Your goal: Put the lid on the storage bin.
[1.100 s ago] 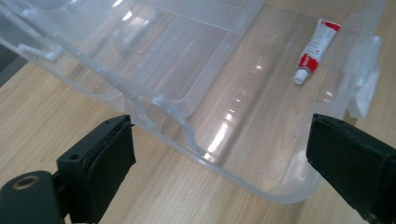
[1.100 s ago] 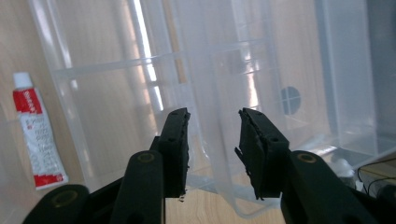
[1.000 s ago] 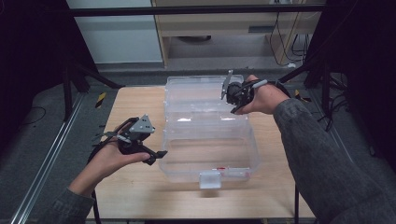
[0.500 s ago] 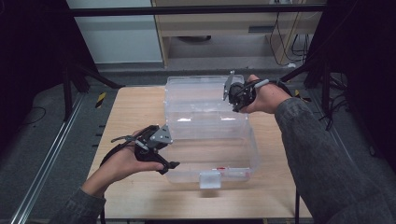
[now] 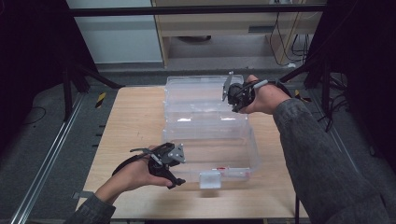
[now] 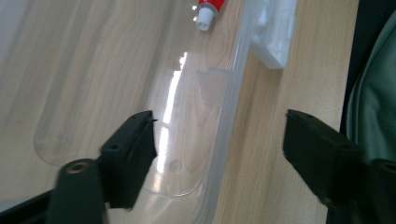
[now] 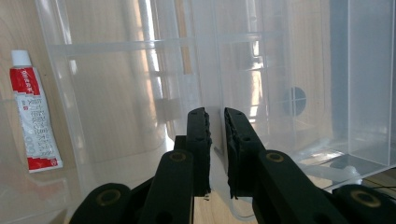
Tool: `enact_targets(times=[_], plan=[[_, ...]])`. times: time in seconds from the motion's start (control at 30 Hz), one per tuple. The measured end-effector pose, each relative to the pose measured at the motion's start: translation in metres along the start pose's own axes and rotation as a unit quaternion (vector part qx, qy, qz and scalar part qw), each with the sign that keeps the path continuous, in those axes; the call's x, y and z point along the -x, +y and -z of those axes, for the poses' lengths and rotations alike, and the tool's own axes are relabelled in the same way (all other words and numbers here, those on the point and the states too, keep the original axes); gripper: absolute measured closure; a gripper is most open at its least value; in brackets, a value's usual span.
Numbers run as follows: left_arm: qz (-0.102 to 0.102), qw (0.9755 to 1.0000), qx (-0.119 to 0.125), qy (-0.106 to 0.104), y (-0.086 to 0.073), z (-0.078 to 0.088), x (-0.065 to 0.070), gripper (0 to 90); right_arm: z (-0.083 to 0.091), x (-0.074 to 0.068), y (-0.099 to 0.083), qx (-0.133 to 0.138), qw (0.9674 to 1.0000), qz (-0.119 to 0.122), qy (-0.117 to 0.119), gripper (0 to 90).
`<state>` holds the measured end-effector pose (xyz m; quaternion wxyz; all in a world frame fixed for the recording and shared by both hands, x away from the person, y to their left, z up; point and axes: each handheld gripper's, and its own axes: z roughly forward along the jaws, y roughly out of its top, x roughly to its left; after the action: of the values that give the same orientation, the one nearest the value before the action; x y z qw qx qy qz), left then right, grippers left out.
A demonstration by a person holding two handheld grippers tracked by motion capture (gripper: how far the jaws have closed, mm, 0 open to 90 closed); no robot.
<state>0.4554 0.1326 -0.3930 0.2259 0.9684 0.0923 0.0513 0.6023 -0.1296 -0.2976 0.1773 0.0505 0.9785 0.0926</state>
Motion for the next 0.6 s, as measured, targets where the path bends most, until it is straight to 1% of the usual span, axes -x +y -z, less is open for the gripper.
enact_targets(times=[0.07, 0.1, 0.13, 0.17, 0.2, 0.23, 0.33, 0.37, 0.4, 0.43, 0.5, 0.53, 0.57, 0.6], plan=[[0.000, 1.0000, -0.003, -0.001, -0.0003, -0.0031, 0.0000, 34.8, 0.0003, -0.0001, 0.0001, 0.000, 1.0000, 0.001, 0.000, 81.1], [0.001, 1.0000, -0.002, -0.003, -0.0009, -0.0048, -0.0005, 34.8, 0.0003, -0.0001, 0.0001, 0.000, 1.0000, 0.001, 0.000, 81.1], [0.004, 1.0000, 0.001, -0.008, -0.0024, -0.0079, -0.0021, 42.5, 0.0003, -0.0004, 0.0006, -0.001, 1.0000, 0.000, 0.000, 81.1], [0.004, 1.0000, 0.001, -0.008, -0.0024, -0.0079, -0.0021, 44.4, 0.0003, -0.0004, 0.0006, -0.001, 1.0000, 0.000, 0.000, 81.1], [0.004, 0.9999, 0.001, -0.014, -0.0034, -0.0100, -0.0024, 44.4, 0.0003, -0.0004, 0.0008, -0.002, 1.0000, 0.000, 0.000, 81.0], [0.002, 0.9998, 0.000, -0.018, -0.0039, -0.0112, -0.0026, 47.8, 0.0000, -0.0005, 0.0010, -0.002, 1.0000, 0.000, 0.001, 81.0], [-0.004, 0.9998, -0.002, -0.021, -0.0040, -0.0117, -0.0027, 56.8, -0.0001, -0.0007, 0.0014, -0.004, 1.0000, -0.002, -0.001, 80.6], [-0.006, 0.9997, -0.003, -0.023, -0.0037, -0.0115, -0.0026, 56.8, -0.0003, -0.0007, 0.0017, -0.005, 1.0000, -0.002, -0.002, 80.0], [-0.007, 0.9997, -0.005, -0.022, -0.0034, -0.0112, -0.0031, 60.8, -0.0008, -0.0010, 0.0023, -0.007, 1.0000, -0.001, -0.003, 79.9], [-0.011, 0.9997, -0.008, -0.022, -0.0035, -0.0104, -0.0052, 62.2, -0.0008, -0.0010, 0.0026, -0.006, 1.0000, 0.000, -0.003, 79.9], [-0.008, 0.9997, -0.006, -0.024, -0.0041, -0.0105, -0.0057, 66.6, -0.0008, -0.0013, 0.0031, -0.005, 1.0000, 0.000, -0.003, 79.9], [-0.009, 0.9996, -0.008, -0.027, -0.0048, -0.0100, -0.0067, 66.6, -0.0008, -0.0013, 0.0031, -0.005, 1.0000, 0.000, -0.003, 79.9], [-0.008, 0.9995, -0.006, -0.028, -0.0052, -0.0100, -0.0071, 68.6, -0.0009, -0.0011, 0.0031, -0.005, 1.0000, 0.000, -0.003, 79.9], [-0.008, 0.9994, -0.008, -0.034, -0.0058, -0.0099, -0.0079, 71.4, -0.0010, -0.0010, 0.0030, -0.005, 1.0000, 0.000, -0.002, 79.9]])
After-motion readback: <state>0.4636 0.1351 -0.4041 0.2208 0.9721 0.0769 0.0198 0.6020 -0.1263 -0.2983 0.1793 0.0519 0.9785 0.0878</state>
